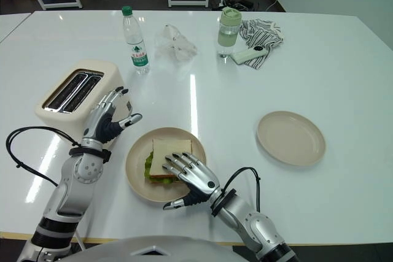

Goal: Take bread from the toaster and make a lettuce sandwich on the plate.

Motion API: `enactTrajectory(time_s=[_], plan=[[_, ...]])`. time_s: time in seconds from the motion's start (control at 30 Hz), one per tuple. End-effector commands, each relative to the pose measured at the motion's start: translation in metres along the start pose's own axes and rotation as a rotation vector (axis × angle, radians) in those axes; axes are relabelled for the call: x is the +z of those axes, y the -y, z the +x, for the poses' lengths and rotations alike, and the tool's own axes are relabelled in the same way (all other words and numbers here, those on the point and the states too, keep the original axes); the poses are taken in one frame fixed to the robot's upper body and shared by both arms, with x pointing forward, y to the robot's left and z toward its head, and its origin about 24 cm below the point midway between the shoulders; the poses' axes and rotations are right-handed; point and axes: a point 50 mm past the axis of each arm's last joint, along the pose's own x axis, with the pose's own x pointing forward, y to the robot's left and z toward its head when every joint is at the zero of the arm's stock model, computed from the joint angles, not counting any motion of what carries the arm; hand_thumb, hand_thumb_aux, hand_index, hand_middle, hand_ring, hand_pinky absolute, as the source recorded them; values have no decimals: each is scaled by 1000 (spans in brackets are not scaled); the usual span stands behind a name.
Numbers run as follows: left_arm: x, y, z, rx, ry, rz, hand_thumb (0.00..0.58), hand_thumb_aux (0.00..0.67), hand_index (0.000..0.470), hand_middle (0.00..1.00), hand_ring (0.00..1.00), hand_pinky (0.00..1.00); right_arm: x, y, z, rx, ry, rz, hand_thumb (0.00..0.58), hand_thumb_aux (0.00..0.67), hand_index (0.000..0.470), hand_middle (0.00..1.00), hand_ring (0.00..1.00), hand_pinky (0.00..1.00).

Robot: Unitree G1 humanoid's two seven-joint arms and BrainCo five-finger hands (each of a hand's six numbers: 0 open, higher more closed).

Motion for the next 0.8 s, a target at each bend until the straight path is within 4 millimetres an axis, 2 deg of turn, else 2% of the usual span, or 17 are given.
enactTrajectory(time_s=[0.03,0.23,0.33,0.4,0.43,0.47,0.5,0.53,0.57,0.6,0.63,0.73,0.8], plan=[[-9,16,0,-87,-31,-56,0,0,0,0,0,0,-11,-18,-19,71,-61,-12,0,0,0,0,0,0],[-11,48,6,-233,21,-383,0,0,0,0,0,0,6,19,-8,-274,70,18,0,0,0,0,0,0],[-1,46,3,-231,114,-586,0,0,0,0,0,0,11,38,-11,-426,99,63,0,0,0,0,0,0],[4,41,1,-255,178,-661,0,0,0,0,0,0,12,48,-14,-495,98,108,0,0,0,0,0,0],[5,36,0,-269,208,-683,265,176,123,0,0,0,12,52,-17,-517,93,128,0,0,0,0,0,0],[7,32,-1,-282,233,-696,491,407,286,0,0,0,10,55,-19,-529,85,147,0,0,0,122,122,122],[8,24,-4,-289,265,-703,575,607,426,110,110,110,7,58,-22,-535,77,166,0,0,0,875,875,875],[10,14,-8,-300,304,-692,580,670,470,749,749,749,1,61,-26,-535,55,185,458,363,254,1000,1000,1000],[12,3,-12,-305,345,-675,580,670,470,929,929,929,-6,65,-31,-538,27,207,580,652,457,1000,1000,1000],[16,-7,-17,-314,386,-658,580,670,470,988,988,988,-13,69,-36,-535,0,228,580,670,470,1000,1000,1000],[20,-18,-24,-335,441,-628,580,670,470,1000,1000,1000,-22,74,-42,-528,-41,251,580,670,470,1000,1000,1000],[27,-44,-44,-411,541,-499,580,670,470,1000,1000,1000,-42,87,-63,-508,-133,344,580,670,470,1000,1000,1000],[22,-51,-57,-503,509,-368,580,670,470,1000,1000,1000,-49,94,-77,-459,-157,389,580,670,470,1000,1000,1000]])
